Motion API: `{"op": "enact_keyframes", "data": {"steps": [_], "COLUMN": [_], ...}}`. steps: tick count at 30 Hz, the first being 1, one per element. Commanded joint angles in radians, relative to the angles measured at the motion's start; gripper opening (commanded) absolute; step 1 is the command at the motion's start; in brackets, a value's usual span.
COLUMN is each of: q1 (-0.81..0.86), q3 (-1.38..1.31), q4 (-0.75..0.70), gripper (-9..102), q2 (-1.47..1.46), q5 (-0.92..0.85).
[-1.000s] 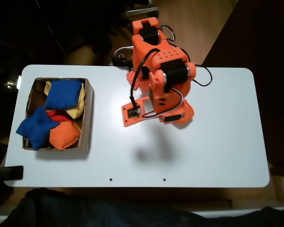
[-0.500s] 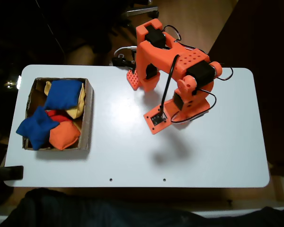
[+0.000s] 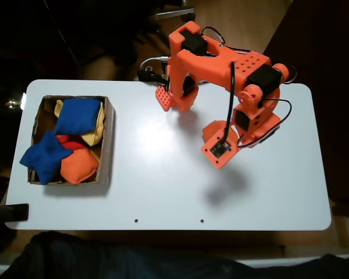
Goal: Grasp a bag and put it in the box.
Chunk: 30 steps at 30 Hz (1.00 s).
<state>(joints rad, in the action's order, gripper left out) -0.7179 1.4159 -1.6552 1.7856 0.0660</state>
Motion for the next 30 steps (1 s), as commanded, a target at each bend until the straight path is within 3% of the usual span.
{"op": "enact_keyframes", "data": {"steps": [1, 9, 19, 27, 30], "q1": [-0.034, -0.106, -0.135, -0.123, -0.112], "q3": [0.038, 0.118, 0.12, 0.127, 0.175], "q4": [0.052, 0.041, -0.094, -0.196, -0.207], "gripper": [0, 0, 0, 0, 0], "q2": [0.051, 0.084, 0.1, 0.083, 0.081], "q5": [-0.029, -0.272, -0.41, -0.41, -0.321]}}
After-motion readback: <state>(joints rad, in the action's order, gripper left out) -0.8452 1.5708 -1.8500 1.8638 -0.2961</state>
